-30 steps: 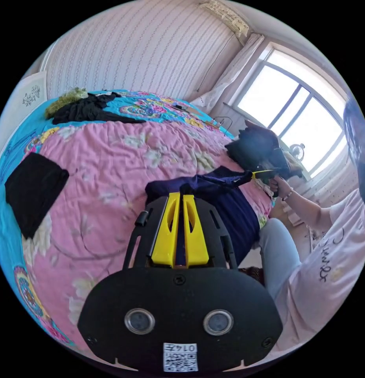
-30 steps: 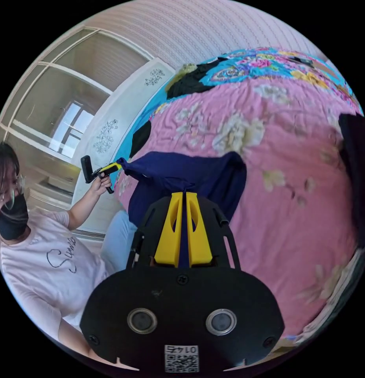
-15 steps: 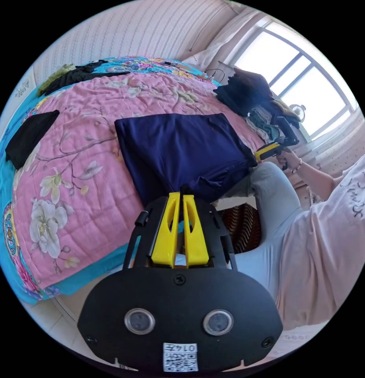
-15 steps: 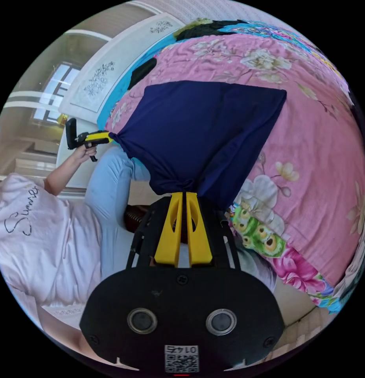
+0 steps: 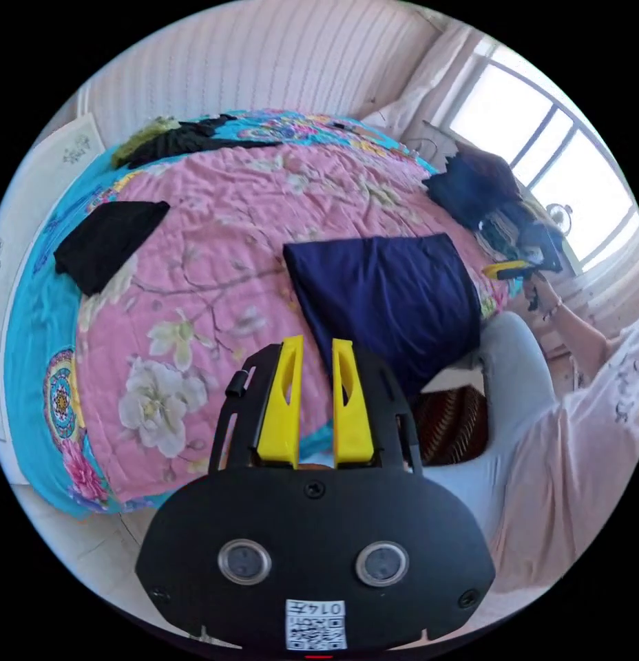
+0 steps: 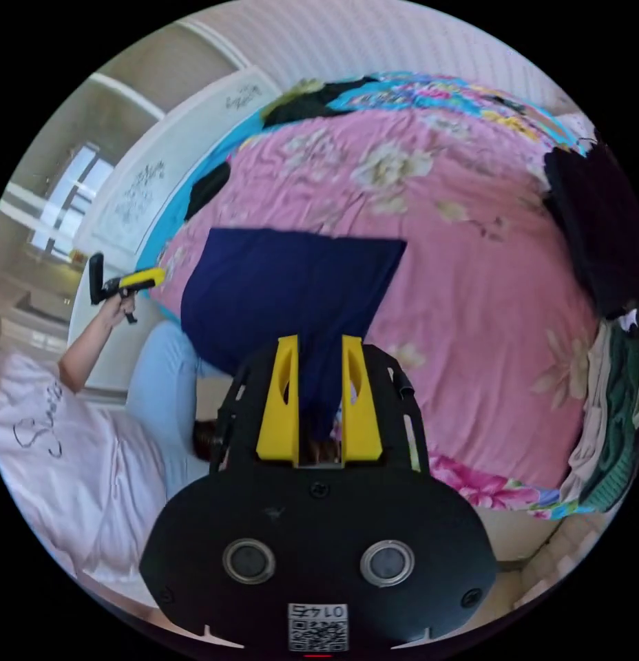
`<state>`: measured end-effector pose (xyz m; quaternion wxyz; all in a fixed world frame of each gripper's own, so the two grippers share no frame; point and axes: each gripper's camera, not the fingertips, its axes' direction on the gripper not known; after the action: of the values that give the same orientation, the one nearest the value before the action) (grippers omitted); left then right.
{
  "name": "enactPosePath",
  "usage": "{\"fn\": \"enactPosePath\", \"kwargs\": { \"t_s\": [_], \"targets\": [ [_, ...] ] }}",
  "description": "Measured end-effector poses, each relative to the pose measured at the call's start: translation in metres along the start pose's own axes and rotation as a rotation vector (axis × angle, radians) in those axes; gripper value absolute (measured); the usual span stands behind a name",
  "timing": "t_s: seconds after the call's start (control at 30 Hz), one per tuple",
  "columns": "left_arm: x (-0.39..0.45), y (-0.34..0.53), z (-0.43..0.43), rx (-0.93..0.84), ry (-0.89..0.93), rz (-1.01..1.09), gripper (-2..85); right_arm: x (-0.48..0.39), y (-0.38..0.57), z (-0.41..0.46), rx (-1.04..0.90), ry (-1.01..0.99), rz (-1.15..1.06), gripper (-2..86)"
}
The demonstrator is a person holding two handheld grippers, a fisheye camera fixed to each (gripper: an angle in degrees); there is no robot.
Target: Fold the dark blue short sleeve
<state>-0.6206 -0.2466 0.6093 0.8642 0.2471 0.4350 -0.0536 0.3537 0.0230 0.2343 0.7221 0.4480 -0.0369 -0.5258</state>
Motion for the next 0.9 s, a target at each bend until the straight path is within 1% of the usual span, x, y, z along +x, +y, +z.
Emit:
{"fn": "enactPosePath", "kwargs": {
  "t_s": [0.07, 0.13, 0.2, 0.23, 0.27, 0.3, 0.33, 0.37, 0.4, 0.47, 0.6, 0.67, 0.77, 0.9],
  "targets": [
    [-0.012, -0.029, 0.015, 0.092, 0.028, -0.07, 12.6, 0.022, -0.024, -0.004, 0.104, 0.015, 0.08, 12.4],
    [-0.021, -0.05, 0.037, 0.102, 0.07, -0.13, 13.5, 0.042, -0.04, 0.002, 0.131, -0.005, 0.158, 13.2],
    [-0.028, -0.067, 0.061, 0.08, 0.129, -0.204, 13.2, 0.062, -0.05, 0.013, 0.143, -0.036, 0.246, 12.9],
    [-0.031, -0.073, 0.075, 0.051, 0.155, -0.249, 12.2, 0.072, -0.053, 0.025, 0.133, -0.1, 0.283, 11.5],
    [-0.031, -0.074, 0.092, 0.001, 0.132, -0.262, 10.6, 0.079, -0.051, 0.034, 0.135, -0.141, 0.356, 9.5],
    [-0.029, -0.073, 0.1, -0.019, 0.106, -0.254, 9.7, 0.079, -0.048, 0.033, 0.166, -0.14, 0.382, 8.2],
    [-0.026, -0.066, 0.104, 0.035, 0.065, -0.243, 7.9, 0.074, -0.043, 0.03, 0.204, -0.148, 0.363, 5.5],
    [-0.024, -0.059, 0.104, 0.072, 0.071, -0.249, 6.1, 0.069, -0.039, 0.03, 0.206, -0.197, 0.316, 2.8],
    [-0.025, -0.056, 0.105, 0.081, 0.08, -0.25, 5.2, 0.067, -0.038, 0.031, 0.198, -0.211, 0.308, 2.4],
    [-0.027, -0.047, 0.105, 0.091, 0.141, -0.256, 0.4, 0.058, -0.032, 0.03, 0.176, -0.217, 0.268, 1.3],
    [-0.021, -0.042, 0.087, 0.156, 0.159, -0.253, -0.8, 0.049, -0.023, -0.004, 0.301, -0.258, 0.252, 0.7],
    [-0.009, -0.046, 0.066, 0.206, 0.166, -0.193, -0.9, 0.038, -0.028, -0.035, 0.362, -0.259, 0.205, 0.5],
    [0.008, -0.057, 0.045, 0.232, 0.111, -0.133, -1.0, 0.018, -0.047, -0.066, 0.365, -0.206, 0.129, 0.4],
    [0.017, -0.074, 0.031, 0.298, 0.082, -0.12, -0.9, 0.004, -0.082, -0.083, 0.332, -0.128, 0.095, 0.4]
  ]
}}
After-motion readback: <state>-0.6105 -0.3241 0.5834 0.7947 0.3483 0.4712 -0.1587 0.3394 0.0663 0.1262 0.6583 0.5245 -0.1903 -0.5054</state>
